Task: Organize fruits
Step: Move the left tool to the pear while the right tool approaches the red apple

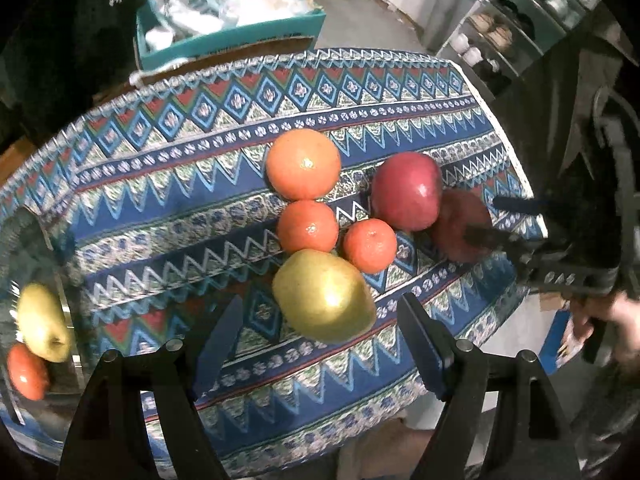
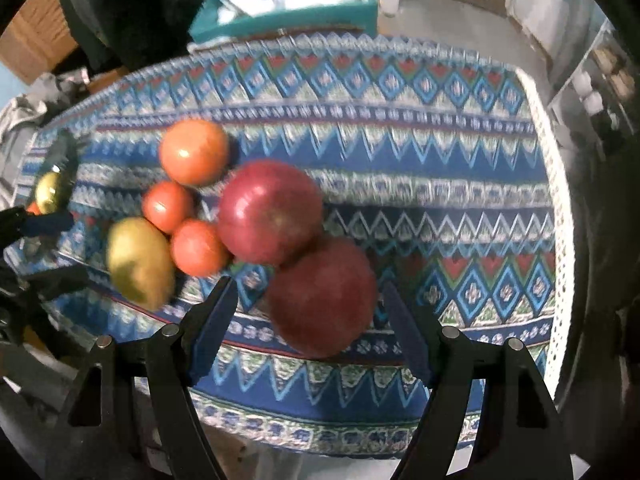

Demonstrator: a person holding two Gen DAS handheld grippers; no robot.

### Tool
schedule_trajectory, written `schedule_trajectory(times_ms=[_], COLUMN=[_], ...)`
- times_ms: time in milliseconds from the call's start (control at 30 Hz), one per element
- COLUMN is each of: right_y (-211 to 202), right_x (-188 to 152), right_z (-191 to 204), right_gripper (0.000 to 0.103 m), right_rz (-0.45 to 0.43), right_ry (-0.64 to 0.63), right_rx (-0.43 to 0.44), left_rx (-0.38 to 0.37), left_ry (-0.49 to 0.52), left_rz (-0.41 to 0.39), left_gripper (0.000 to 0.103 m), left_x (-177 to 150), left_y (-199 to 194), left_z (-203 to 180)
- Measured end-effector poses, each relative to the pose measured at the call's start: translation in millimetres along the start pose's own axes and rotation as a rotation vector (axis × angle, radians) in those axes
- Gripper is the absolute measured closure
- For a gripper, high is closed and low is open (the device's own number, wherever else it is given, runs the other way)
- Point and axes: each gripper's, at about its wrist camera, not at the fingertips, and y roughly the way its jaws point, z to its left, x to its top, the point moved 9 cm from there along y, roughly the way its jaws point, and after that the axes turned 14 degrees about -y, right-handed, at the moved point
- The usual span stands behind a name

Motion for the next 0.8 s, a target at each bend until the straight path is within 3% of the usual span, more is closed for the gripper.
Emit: schedule_trajectory(times_ms=[267, 733, 800], right_y=[28.1, 52.6, 55.3], right_x=[-8.9, -8.7, -8.7], right_z=[0.5, 6.0, 7.0], right_gripper=[0.027, 0.028, 0.028], right_rz=[0.054, 0.040, 0.036], right_ry=[0.006, -0.022, -0.022], right_rx=[0.022, 0.024, 0.023], left_rx=[-0.023, 0.016, 0.013], left_ry=[-0.053, -0.063, -0.044], left_rz=[0.048, 0.128, 0.108], left_gripper=[0.022, 0.017, 0.017], left_x=[-3.8, -8.7, -6.5], left_y=[29.0, 83.6, 83.5], left_z=[-4.6, -7.9, -11.0])
